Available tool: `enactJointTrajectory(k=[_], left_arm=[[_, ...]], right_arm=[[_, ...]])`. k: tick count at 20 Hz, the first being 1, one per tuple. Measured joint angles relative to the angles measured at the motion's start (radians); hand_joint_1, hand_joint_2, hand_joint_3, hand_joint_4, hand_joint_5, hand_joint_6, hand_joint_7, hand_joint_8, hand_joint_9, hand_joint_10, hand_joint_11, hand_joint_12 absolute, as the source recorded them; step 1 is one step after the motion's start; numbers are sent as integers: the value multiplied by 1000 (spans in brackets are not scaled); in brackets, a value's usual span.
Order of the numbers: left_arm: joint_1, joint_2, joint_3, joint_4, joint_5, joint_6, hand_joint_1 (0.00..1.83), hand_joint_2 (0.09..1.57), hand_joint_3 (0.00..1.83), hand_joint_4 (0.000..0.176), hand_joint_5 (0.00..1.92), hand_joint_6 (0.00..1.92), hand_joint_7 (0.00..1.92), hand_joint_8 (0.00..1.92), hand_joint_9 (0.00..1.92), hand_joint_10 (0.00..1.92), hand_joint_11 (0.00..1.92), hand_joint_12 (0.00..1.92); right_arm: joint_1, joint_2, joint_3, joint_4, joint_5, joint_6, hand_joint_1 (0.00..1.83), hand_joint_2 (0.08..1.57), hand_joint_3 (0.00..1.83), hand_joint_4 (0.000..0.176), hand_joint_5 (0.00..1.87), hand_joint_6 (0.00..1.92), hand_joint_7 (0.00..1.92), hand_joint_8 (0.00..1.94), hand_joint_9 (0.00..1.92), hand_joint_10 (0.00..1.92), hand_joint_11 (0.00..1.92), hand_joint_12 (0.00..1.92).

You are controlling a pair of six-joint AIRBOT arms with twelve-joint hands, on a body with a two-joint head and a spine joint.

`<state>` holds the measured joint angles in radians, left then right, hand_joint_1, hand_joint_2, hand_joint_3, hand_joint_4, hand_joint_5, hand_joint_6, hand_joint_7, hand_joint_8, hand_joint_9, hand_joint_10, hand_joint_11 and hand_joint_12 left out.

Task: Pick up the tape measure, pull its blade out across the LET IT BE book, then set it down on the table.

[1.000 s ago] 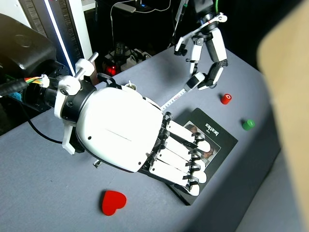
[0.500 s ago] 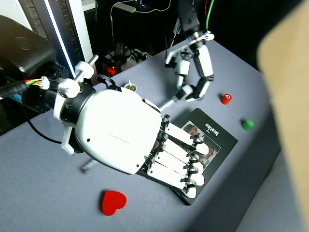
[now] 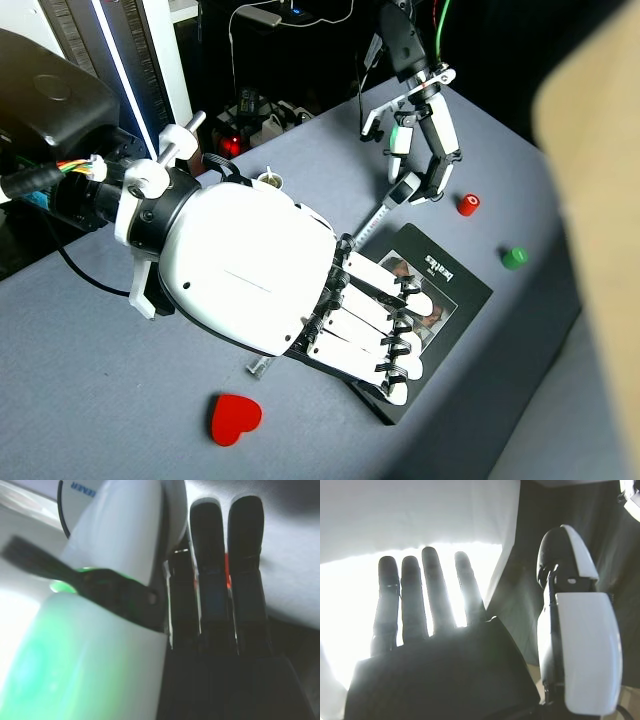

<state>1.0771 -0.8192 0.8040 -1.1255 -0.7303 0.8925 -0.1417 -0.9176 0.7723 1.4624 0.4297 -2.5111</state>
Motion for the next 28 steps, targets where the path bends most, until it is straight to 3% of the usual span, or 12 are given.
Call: enactJointTrajectory(k=[2, 6, 11, 16, 20, 21, 22, 23, 24, 25, 26, 28], left_arm=[[-10, 0, 0, 13, -7, -4, 585, 1128, 0, 0, 680, 7, 714, 7, 673, 100, 325, 993], [-34, 9, -6, 17, 5, -2, 379, 1061, 0, 0, 343, 0, 351, 0, 335, 0, 14, 810], [-216, 83, -59, -70, 26, 229, 291, 1030, 0, 0, 158, 0, 123, 1, 146, 0, 0, 530], [-483, 112, -105, -244, 66, 580, 219, 1014, 0, 0, 121, 2, 70, 0, 91, 0, 0, 423], [-731, 113, -136, -503, 61, 985, 215, 1017, 0, 0, 181, 11, 165, 13, 180, 18, 0, 528], [-774, 113, -146, -542, 51, 1043, 226, 1019, 0, 0, 343, 24, 379, 30, 398, 49, 25, 752], [-826, 113, -164, -581, 32, 1112, 286, 1019, 0, 0, 559, 25, 623, 93, 600, 377, 278, 986], [-867, 113, -191, -608, 4, 1160, 362, 1033, 2, 0, 744, 108, 632, 600, 612, 1087, 535, 1271], [-886, 113, -209, -644, -17, 1184, 425, 1053, 3, 0, 696, 603, 566, 1146, 637, 1531, 684, 1522], [-914, 113, -241, -709, -55, 1247, 505, 1077, 3, 0, 576, 1325, 560, 1620, 724, 1840, 826, 1828], [-943, 113, -269, -760, -93, 1315, 588, 1091, 3, 0, 527, 1753, 605, 1859, 832, 1905, 946, 1902], [-1001, 111, -328, -800, -195, 1436, 748, 1109, 3, 0, 698, 1914, 777, 1919, 912, 1920, 1038, 1920]], right_arm=[[0, 0, 0, -4, 0, 0, 224, 1101, 5, 88, 83, 4, 186, 6, 116, 7, 0, 550], [-1, 0, 0, -5, 0, 0, 224, 1102, 2, 88, 92, 4, 185, 2, 123, 4, 0, 566], [-7, 2, 0, -2, -11, -1, 223, 1101, 0, 88, 118, 6, 200, 3, 141, 5, 0, 597], [70, 0, 3, 507, 7, -457, 223, 1097, 0, 87, 117, 1, 203, 1, 145, 2, 0, 674], [103, -12, 35, 624, 43, -502, 245, 1094, 0, 84, 193, 16, 263, 11, 195, 12, 0, 730], [114, -13, 39, 632, 52, -501, 256, 1104, 1, 65, 350, 24, 433, 20, 353, 26, 40, 869], [120, -13, 40, 640, 61, -502, 301, 1117, 0, 28, 578, 40, 706, 56, 633, 122, 235, 977], [121, -14, 40, 659, 63, -502, 403, 1116, 1, 0, 827, 84, 896, 196, 702, 743, 527, 1191], [125, -15, 41, 684, 68, -502, 503, 1134, 3, 0, 883, 394, 860, 631, 712, 1308, 720, 1461], [125, -20, 48, 715, 70, -501, 653, 1133, 1, 0, 784, 1147, 791, 1319, 854, 1798, 1004, 1829], [127, -24, 58, 741, 64, -500, 774, 1108, 0, 0, 746, 1711, 812, 1817, 1069, 1896, 1315, 1903], [127, -27, 71, 754, 48, -501, 895, 1071, 0, 0, 921, 1913, 1029, 1936, 1333, 1920, 1587, 1920]])
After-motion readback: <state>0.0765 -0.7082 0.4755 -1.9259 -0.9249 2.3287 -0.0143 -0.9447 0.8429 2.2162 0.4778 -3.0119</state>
